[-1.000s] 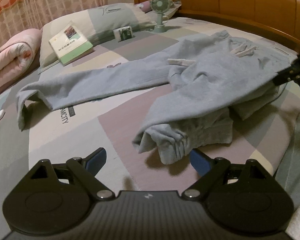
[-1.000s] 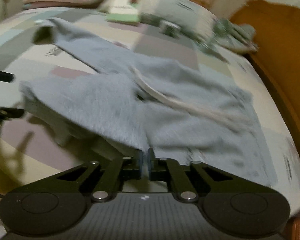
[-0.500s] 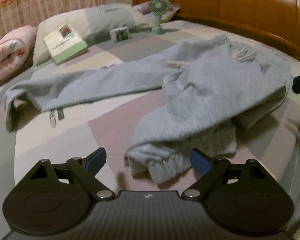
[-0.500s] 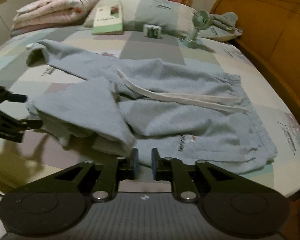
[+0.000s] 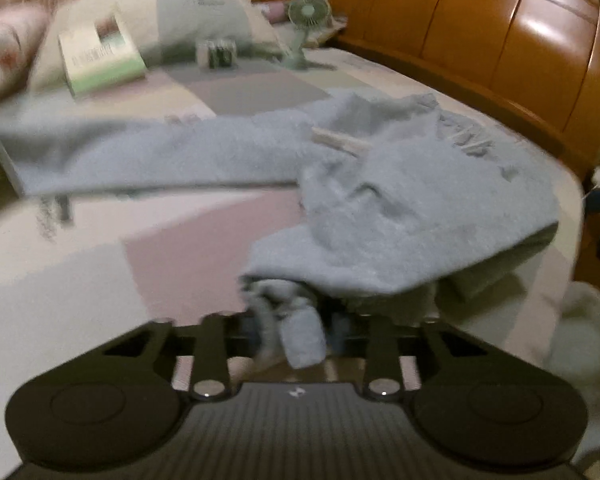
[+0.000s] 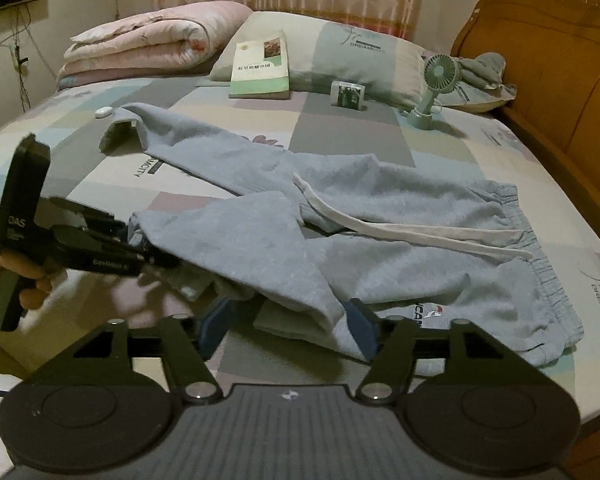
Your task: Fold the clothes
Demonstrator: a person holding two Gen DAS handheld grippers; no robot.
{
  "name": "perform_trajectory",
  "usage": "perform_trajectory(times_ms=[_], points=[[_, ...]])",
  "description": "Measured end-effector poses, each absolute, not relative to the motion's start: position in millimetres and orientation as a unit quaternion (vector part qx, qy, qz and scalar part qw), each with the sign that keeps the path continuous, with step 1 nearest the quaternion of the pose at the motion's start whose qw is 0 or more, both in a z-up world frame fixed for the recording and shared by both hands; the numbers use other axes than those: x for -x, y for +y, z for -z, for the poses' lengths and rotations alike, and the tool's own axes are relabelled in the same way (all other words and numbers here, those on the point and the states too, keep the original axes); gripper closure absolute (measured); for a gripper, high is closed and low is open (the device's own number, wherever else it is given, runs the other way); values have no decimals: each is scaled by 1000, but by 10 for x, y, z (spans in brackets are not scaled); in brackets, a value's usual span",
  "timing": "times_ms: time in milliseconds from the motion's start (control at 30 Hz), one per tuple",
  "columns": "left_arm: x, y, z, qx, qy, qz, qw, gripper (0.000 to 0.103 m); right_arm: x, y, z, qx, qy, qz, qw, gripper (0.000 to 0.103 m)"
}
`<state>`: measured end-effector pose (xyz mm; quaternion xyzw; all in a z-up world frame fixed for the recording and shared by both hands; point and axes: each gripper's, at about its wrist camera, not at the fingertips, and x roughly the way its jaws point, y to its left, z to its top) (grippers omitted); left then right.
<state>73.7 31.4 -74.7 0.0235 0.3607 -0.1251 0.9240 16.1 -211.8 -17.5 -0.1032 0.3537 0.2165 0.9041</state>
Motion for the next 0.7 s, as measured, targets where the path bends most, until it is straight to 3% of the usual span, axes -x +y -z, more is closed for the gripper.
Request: perform_trajectory(times_ms=[267,467,633,700], points=[[-657,386,229,-233,267,12,935,83,-101,-2141,136,92,341,-218,910,30],[-399,139,103,-318,233,81,916,82,-84,-2115,117,86,334,-222,912,28],[-178,-190,362,-356,246,193,881,74,-60,-2108,102,85,331,-221,913,27],[-107,-284,455,-361,248,231,869,62,-49,-2122,95,85,330,-219,914,25]])
